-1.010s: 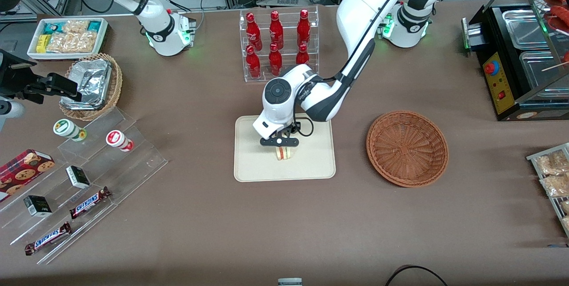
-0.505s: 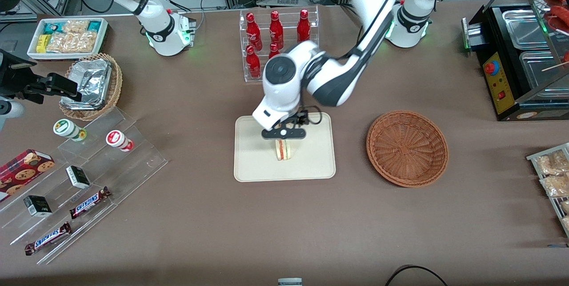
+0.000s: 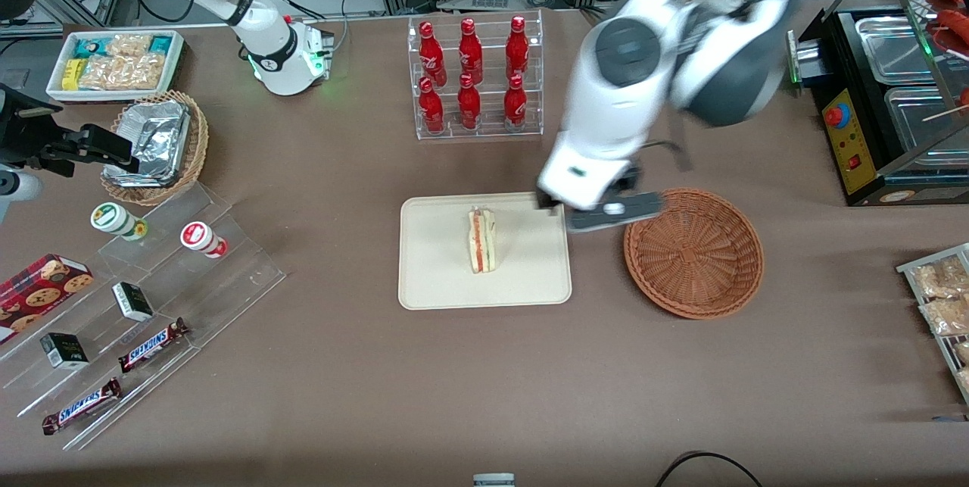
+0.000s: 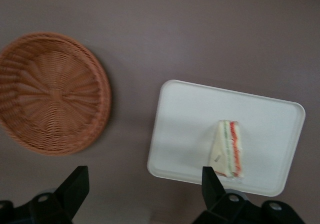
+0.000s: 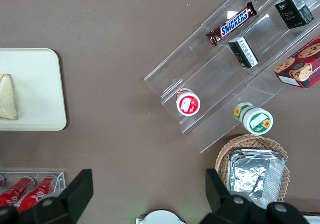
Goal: Place sandwich from basket to tray
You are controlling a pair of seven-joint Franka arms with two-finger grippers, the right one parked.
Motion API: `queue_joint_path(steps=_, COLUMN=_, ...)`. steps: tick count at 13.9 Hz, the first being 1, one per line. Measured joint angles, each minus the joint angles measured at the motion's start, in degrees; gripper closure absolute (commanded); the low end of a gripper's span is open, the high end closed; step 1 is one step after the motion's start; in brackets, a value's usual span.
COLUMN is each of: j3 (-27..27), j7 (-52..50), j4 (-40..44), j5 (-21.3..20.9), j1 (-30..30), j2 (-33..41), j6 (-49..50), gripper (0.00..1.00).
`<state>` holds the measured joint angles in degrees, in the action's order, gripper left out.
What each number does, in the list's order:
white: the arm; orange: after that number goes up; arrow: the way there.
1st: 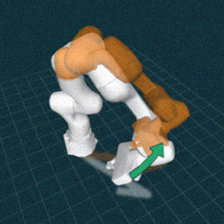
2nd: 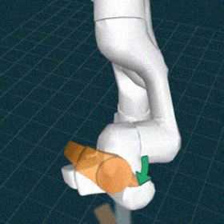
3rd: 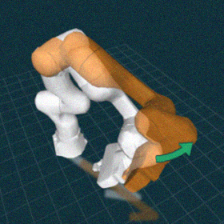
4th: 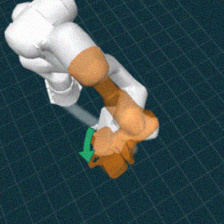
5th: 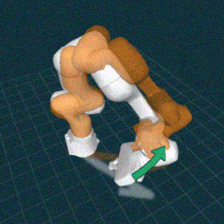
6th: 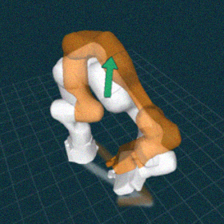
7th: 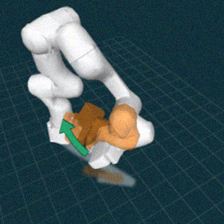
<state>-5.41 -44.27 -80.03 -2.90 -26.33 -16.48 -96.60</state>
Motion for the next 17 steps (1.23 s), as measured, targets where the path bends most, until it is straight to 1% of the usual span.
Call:
queue_joint_path(steps=2, j3=0.06, j7=5.23, j4=-2.38, j5=0.0, j1=4.47, j2=4.49, j6=2.73, gripper=0.01)
queue_joint_path(steps=5, j3=0.07, j7=13.18, j4=-5.62, j5=0.0, j1=9.3, j2=9.34, j6=5.59, gripper=0.01)
queue_joint_path(steps=11, j3=0.2, j7=32.76, j4=-9.72, j5=0.04, j1=19.59, j2=15.14, j6=8.6, gripper=0.01)
queue_joint_path(steps=12, j3=1.0, j7=36.2, j4=-9.74, j5=0.06, j1=20.93, j2=15.66, j6=9.1, gripper=0.01)
queue_joint_path(steps=14, j3=4.34, j7=41.59, j4=-9.73, j5=0.15, j1=21.6, j2=16.56, j6=9.37, gripper=0.01)
queue_joint_path(steps=17, j3=6.59, j7=43.97, j4=-9.7, j5=0.24, j1=21.96, j2=17.16, j6=9.41, gripper=0.01)
